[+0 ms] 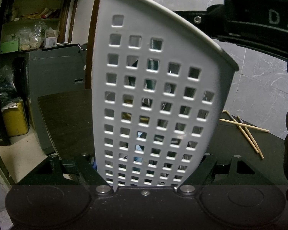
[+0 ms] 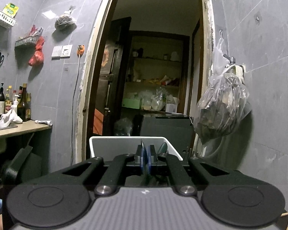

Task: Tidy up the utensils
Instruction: 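Move the right gripper down over the wooden chopsticks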

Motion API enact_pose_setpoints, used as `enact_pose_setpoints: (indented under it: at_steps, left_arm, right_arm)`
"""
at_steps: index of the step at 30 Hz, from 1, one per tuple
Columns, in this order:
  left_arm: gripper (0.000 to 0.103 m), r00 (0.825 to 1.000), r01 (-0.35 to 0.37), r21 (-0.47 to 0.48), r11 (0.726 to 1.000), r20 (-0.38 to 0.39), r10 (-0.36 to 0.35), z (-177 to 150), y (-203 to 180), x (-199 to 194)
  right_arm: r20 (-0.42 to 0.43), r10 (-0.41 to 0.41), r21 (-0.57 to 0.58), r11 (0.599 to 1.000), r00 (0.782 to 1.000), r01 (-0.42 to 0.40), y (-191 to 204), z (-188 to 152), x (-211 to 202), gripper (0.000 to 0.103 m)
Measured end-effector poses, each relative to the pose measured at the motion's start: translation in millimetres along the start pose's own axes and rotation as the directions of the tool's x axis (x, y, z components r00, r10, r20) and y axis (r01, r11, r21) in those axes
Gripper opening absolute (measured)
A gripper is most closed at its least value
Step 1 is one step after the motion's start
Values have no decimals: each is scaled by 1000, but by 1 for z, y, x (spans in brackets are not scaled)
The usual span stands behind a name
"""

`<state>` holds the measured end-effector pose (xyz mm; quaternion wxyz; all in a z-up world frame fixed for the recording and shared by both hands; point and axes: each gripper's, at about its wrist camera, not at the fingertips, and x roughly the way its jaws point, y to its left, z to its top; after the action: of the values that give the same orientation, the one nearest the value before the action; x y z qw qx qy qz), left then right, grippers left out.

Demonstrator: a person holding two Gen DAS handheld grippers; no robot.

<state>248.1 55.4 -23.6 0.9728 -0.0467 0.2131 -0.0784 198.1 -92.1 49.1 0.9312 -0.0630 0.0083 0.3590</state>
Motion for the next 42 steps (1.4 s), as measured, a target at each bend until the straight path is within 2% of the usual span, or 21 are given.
enact_pose_setpoints:
  at_steps: [1,3,4,5,9,11,12,15,19,22,23,26,28,33,37,42]
  left_arm:
    - [81,1000,-1,1,1000,0,1,0,0,0]
    - [81,1000,-2,0,1000,0,2,0,0,-1]
    - [81,1000,-3,0,1000,0,3,0,0,-1]
    - [81,1000,-3,0,1000,0,3,0,0,-1]
    - [81,1000,-3,-1,1000,0,3,0,0,-2]
    - [81,1000,-3,-1,1000,1,3,0,0,-2]
    - [81,1000,-3,-1,1000,1,3,0,0,-2]
    - [81,1000,-4,-1,1000,0,4,0,1,-3]
    - [81,1000,-4,-1,1000,0,4,0,0,-2]
    - [81,1000,-7,-1,1000,-1,7,0,0,-3]
    - [81,1000,-8,-1,1000,-1,8,0,0,-3]
    - [81,1000,-10,-2,1000,-2,10,0,0,-3]
    - [81,1000,-12,-1,1000,-3,12,-1,0,-5]
    - [81,1000,-14,2,1000,-4,14,-1,-1,-6]
    - [81,1000,-17,3,1000,-6,17,1,-5,-4]
    - [81,1000,-16,3,1000,-6,16,1,-4,-4]
  right_arm:
    - [-2,1,0,1000,1000,-1,0,0,0,5]
    - [-6,7,1,1000,1000,-7,0,0,-2,15]
    - [-2,7,5,1000,1000,-7,-1,0,-3,27]
    - [5,8,11,1000,1000,-8,-2,1,-5,42]
    - [65,22,47,999,998,-26,-12,9,-24,72]
    - [90,-33,51,998,995,28,-21,14,-37,95]
    - [98,-68,52,997,993,63,-26,15,-43,98]
    - [74,-193,66,980,978,189,-49,14,-60,102]
    - [-42,-370,120,920,928,372,-87,1,-75,103]
    - [-186,-448,143,868,874,476,-113,-16,-79,103]
    - [-248,-464,145,850,850,506,-122,-22,-79,103]
    - [-396,-484,132,811,780,570,-141,-41,-74,103]
    - [-473,-476,132,793,741,594,-153,-54,-70,103]
    - [-571,-428,170,773,700,611,-169,-80,-65,103]
    - [-597,-404,190,768,693,612,-178,-90,-55,103]
    - [-627,-401,178,761,668,624,-181,-97,-41,103]
